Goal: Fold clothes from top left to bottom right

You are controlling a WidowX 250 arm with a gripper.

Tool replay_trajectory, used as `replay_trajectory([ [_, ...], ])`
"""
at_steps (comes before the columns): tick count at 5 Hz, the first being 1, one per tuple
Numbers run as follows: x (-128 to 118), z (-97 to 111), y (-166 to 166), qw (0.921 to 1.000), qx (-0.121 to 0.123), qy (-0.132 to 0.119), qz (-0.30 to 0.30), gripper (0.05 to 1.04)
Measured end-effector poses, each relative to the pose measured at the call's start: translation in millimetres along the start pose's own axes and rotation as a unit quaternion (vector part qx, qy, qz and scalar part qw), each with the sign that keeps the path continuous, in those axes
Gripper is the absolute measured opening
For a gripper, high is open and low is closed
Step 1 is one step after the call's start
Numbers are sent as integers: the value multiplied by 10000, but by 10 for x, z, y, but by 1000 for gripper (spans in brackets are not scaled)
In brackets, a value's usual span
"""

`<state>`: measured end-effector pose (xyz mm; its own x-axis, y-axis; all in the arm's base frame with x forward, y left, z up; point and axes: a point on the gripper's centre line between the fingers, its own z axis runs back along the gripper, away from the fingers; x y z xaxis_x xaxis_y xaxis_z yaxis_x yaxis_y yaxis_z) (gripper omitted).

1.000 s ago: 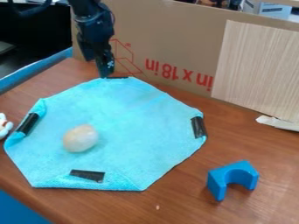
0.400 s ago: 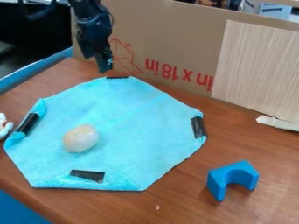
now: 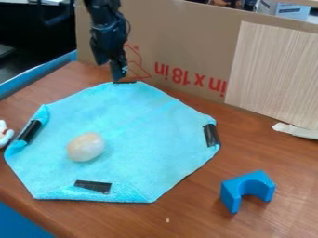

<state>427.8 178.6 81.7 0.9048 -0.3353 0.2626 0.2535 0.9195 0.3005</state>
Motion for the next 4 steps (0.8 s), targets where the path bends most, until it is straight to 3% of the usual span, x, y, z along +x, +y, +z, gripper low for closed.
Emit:
replay_trajectory([
  [2, 124, -166, -35, 9997, 230, 37, -100, 1000],
  [4, 178, -347, -34, 9990, 347, 265, -48, 1000],
])
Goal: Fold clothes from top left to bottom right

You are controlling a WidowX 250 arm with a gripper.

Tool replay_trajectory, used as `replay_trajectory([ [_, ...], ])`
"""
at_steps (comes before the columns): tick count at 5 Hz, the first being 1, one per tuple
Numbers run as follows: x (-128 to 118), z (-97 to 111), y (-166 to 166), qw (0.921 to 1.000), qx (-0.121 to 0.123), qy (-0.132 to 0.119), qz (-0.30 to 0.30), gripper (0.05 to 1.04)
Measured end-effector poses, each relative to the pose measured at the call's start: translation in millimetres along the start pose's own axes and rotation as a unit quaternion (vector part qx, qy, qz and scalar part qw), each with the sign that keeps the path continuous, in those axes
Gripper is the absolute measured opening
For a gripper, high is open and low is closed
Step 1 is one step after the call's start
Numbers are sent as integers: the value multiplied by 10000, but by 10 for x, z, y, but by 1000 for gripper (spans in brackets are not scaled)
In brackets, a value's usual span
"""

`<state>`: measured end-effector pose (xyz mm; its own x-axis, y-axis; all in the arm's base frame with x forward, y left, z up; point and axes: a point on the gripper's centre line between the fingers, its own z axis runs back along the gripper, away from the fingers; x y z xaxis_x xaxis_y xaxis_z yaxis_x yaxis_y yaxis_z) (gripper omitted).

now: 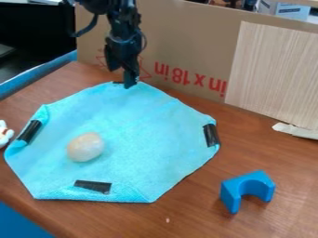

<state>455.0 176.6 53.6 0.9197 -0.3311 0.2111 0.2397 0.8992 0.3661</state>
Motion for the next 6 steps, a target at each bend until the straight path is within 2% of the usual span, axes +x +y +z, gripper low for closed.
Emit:
replay_trajectory([
  [2, 44, -138, -21, 9997, -53, 221, -10, 1001],
  [3, 77, -177, -45, 9993, -237, 301, -22, 966],
  [4, 85, -182, -86, 9985, -479, 261, 87, 697],
  [5, 73, -196, -92, 9983, -513, 260, 82, 412],
  [6, 70, -206, -116, 9981, -558, 240, 55, 214],
])
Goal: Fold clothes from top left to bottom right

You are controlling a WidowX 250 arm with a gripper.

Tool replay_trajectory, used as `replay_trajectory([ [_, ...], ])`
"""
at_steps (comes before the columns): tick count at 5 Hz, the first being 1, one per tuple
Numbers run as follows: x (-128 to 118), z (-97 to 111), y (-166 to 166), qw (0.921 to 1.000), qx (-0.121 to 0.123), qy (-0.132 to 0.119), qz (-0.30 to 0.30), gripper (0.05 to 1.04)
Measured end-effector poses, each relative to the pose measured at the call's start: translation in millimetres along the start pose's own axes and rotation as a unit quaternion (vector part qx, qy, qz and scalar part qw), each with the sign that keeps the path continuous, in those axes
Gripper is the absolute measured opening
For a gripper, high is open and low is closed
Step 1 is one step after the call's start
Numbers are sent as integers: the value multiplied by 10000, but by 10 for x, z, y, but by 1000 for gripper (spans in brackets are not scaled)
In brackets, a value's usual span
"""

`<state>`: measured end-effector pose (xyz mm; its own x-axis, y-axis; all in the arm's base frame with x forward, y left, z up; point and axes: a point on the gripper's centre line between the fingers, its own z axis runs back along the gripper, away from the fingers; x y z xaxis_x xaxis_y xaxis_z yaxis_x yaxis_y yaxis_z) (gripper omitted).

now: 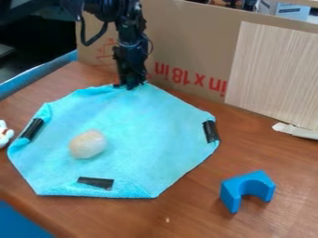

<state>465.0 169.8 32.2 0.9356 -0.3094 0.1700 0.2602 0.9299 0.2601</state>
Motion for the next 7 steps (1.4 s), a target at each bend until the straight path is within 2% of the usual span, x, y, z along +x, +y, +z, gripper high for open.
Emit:
replay_trajectory([
  [1, -5, 9, -14, 10000, -36, -39, -39, 98],
  [2, -78, 57, -12, 9997, -153, -213, 31, 62],
  [3, -156, 337, -118, 9957, -402, -807, -227, 59],
  [4, -250, 685, -229, 9879, -297, -1410, -576, 58],
  [6, -659, 923, -675, 9744, -256, -1790, -1335, 56],
  [7, -863, 1009, -947, 9667, -337, -1867, -1720, 56],
])
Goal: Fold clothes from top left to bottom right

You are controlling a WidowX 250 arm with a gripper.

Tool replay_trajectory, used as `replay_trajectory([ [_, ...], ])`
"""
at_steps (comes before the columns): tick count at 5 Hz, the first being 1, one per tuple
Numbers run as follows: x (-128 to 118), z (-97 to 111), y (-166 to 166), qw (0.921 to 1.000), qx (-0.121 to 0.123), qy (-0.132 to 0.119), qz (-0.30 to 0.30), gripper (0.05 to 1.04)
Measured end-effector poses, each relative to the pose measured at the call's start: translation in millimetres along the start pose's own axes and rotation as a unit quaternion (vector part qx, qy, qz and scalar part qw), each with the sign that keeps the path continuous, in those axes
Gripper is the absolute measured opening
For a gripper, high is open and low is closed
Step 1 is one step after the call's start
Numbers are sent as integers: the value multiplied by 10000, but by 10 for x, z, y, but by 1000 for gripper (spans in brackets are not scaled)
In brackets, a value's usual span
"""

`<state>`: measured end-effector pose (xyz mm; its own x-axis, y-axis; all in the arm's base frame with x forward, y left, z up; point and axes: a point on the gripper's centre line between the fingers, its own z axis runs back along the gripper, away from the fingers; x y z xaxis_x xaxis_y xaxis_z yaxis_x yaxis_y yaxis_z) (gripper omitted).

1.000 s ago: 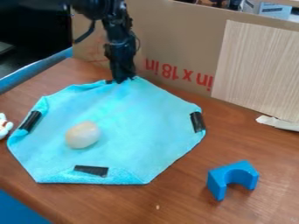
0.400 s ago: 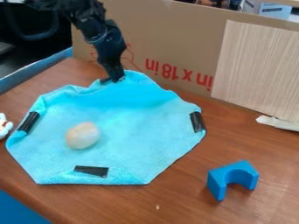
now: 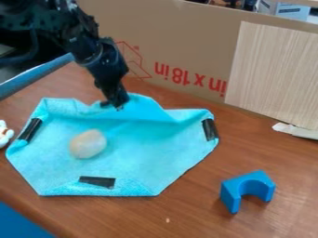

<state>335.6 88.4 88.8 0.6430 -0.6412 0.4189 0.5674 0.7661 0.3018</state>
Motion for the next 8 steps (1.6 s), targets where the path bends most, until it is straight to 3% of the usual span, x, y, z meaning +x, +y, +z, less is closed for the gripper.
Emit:
replay_trajectory([
  [2, -29, 303, -310, 9989, -46, -328, -339, 56],
  [4, -96, 407, -581, 9982, -33, -287, -519, 56],
  [6, -98, 364, -919, 9966, -132, -170, -794, 76],
  [7, -45, 295, -1092, 9953, -86, -169, -949, 228],
  [8, -4, 214, -1223, 9954, -112, -179, -929, 494],
])
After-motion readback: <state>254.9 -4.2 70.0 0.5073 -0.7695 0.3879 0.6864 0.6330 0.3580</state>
